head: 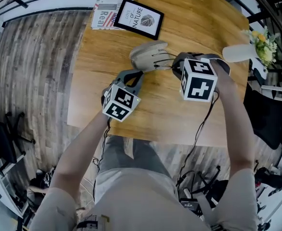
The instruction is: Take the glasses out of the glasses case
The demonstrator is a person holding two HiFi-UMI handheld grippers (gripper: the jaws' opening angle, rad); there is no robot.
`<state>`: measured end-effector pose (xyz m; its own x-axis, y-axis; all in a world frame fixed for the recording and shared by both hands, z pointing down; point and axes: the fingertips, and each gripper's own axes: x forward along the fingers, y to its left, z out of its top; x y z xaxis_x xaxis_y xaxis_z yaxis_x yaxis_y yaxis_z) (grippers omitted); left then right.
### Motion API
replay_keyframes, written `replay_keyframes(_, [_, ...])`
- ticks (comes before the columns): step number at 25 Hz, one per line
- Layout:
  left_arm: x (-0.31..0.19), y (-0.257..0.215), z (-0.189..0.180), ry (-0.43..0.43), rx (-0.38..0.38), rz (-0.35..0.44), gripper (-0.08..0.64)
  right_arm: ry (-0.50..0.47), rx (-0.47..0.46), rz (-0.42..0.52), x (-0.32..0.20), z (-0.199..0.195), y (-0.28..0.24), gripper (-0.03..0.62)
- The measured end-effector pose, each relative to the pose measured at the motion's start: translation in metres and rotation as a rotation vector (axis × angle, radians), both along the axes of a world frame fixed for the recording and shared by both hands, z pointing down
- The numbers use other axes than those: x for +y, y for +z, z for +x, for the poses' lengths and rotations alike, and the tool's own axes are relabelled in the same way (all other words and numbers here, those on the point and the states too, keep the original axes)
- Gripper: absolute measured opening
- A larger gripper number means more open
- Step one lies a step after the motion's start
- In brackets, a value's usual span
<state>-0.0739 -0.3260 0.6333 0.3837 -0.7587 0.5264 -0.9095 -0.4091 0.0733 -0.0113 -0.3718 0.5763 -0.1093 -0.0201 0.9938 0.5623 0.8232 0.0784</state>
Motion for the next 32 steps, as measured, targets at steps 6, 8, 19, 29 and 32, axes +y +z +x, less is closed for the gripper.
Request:
replay_keyframes(6, [-0.004, -0.079, -0.022, -0.017, -0.025, 0.099, 0.017, 0.106, -0.182, 0.046, 0.000, 0.000, -0.079, 0.046])
replay_keyframes(8, [-0.006, -0.115, -0.032, -0.024, -0.041, 0.143, 0.017, 0.149, -0.261, 0.064, 0.000, -0.001, -0.110, 0.046])
replay_keyframes(19, [0.010, -0.277, -0.066, -0.082, -0.125, 0.355, 0.017, 0.427, -0.769, 0.117, 0.040, 0.003, -0.260, 0.047])
replay_keyframes(29, [0.042, -0.392, -0.075, -0.129, -0.130, 0.574, 0.017, 0.649, -1.264, 0.196, 0.059, 0.021, -0.360, 0.048])
replay_keyframes(32, [0.053, -0.412, -0.080, -0.136, -0.129, 0.615, 0.017, 0.746, -1.408, 0.179, 0.056, 0.034, -0.382, 0.048])
